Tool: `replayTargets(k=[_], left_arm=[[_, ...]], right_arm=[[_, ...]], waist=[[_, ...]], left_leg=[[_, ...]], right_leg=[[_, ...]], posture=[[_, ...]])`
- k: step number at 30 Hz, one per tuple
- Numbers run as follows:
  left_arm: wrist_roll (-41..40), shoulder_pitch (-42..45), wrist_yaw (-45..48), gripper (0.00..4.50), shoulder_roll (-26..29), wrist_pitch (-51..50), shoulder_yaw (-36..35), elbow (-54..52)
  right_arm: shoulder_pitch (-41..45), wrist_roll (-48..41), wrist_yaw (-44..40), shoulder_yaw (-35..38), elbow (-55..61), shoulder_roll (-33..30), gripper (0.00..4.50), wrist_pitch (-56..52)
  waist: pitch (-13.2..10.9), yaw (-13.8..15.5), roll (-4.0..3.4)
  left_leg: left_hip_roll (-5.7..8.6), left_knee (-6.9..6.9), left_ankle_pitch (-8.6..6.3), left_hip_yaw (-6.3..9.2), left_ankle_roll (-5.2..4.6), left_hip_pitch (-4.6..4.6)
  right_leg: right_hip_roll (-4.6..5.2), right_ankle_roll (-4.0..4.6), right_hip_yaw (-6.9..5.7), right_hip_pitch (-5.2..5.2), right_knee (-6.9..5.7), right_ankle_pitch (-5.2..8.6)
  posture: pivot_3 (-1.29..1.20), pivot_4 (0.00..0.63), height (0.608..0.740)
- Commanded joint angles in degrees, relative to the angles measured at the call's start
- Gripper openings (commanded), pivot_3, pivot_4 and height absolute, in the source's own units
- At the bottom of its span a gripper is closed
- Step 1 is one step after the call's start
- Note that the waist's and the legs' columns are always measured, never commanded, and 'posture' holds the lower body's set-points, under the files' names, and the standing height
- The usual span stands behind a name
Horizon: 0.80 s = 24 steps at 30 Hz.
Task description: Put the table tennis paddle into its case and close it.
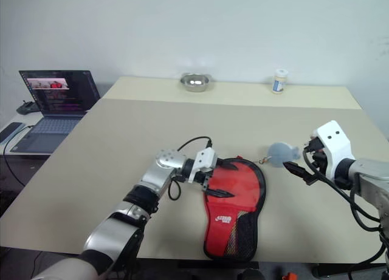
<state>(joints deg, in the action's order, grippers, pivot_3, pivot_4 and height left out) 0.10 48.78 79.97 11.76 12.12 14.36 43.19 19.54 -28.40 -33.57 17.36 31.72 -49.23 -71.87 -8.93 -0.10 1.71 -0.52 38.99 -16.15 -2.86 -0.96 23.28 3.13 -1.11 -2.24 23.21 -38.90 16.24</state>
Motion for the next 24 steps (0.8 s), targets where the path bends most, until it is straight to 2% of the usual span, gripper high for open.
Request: replayTargets(k=[1, 13, 24], left_arm=[[0.7, -0.6, -1.7, 4.47, -0.7, 0.8, 1.1, 1.6], [1.6, -1.9, -2.6, 4.47, -1.1, 1.6, 2.9, 2.3], [1.7, -2.7, -3.0, 4.47, -0.9, 1.2, 3.7, 1.5]], right_arm=[[1.1, 2.2, -0.1, -2.4, -4.9, -0.5, 4.50, 6.3], [9.4, 9.8, -5.4, -14.9, -29.6, 0.1, 4.50, 22.5], [14.7, 14.6, -7.6, -20.4, -39.9, 4.7, 4.50, 28.4]], waist=[[0.0, 0.0, -0.02], [0.0, 0.0, -0.06], [0.0, 0.0, -0.09]], left_leg=[[0.00, 0.00, 0.00, -0.02, 0.00, -0.01], [0.00, 0.00, 0.00, -0.10, 0.00, -0.02], [-0.01, 0.01, 0.00, -0.15, 0.00, -0.08]], right_leg=[[-0.01, 0.00, 0.01, 0.00, -0.01, 0.00], [0.00, 0.00, 0.04, 0.00, 0.02, 0.00], [0.02, 0.01, 0.08, -0.03, -0.01, -0.01]], posture=[[0.00, 0.150, 0.740], [0.00, 0.150, 0.740], [0.00, 0.150, 0.740]])
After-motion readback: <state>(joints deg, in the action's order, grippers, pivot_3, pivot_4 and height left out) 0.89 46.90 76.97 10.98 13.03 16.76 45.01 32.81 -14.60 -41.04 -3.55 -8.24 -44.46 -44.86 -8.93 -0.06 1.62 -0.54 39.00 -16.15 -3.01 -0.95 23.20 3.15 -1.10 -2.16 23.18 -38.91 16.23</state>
